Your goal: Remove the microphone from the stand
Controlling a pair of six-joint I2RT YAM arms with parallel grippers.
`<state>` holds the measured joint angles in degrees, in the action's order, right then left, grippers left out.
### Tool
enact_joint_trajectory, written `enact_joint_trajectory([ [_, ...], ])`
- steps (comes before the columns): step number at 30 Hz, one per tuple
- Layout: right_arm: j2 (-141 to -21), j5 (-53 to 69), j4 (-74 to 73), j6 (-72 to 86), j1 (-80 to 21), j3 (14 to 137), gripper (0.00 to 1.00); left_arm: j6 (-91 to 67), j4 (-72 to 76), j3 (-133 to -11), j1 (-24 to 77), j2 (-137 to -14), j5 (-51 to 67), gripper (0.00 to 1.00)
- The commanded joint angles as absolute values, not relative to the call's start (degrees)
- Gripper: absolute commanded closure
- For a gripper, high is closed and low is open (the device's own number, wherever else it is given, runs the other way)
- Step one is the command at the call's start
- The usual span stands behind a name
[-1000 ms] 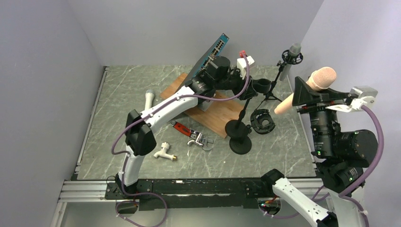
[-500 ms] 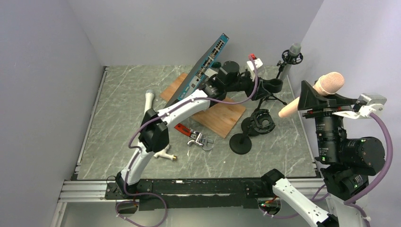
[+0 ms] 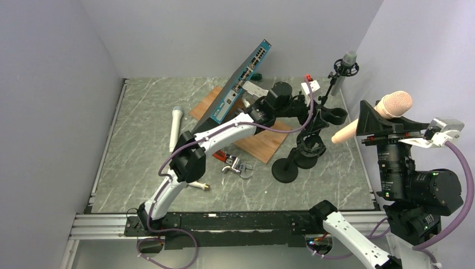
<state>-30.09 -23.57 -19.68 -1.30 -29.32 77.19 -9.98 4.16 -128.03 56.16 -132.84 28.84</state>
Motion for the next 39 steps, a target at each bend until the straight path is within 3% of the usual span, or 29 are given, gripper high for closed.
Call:
enact_joint_trajectory([
  [1, -29.88, -23.45, -19.87, -0.09, -29.37, 78.41, 1.00, -9.45, 4.82, -125.25, 55.77, -125.33, 28.68, 0.06],
  [4, -30.04, -23.77, -19.77, -0.09, -29.33, 78.25, 1.00, -8.46, 1.50, -126.80, 55.72, -123.03, 30.21, 0.01],
  [8, -30.31, -23.91, -20.19, 1.94, -29.34, 78.49, 1.00, -8.30, -3.13, -128.67, 55.72, -120.15, 32.60, 0.01],
  [19, -35.61, -19.38, -23.32, 9.94, -29.35, 79.09, 1.00, -16.66, 5.98, -99.11, 54.58, -92.48, 37.01, 0.01],
  [24, -41.52, -6.54, -22.29, 15.58, -29.35, 80.21, 1.00, -19.20, -2.40, -95.04, 54.59, -85.35, 38.48, 0.01],
  [31, -44.50, 9.82, -8.64, 26.88, -29.35, 72.19, 1.00, -16.12, -11.01, -93.27, 54.68, -79.93, 33.17, 0.01],
  [36, -45.32, 16.47, 1.43, 34.09, -29.36, 65.93, 1.00, -14.21, -19.46, -96.70, 54.83, -82.45, 30.23, 0.15],
  [39, -44.22, 16.22, 4.75, 37.18, -29.36, 62.87, 1.00, -13.04, -23.67, -96.71, 55.16, -83.07, 24.72, 0.18],
])
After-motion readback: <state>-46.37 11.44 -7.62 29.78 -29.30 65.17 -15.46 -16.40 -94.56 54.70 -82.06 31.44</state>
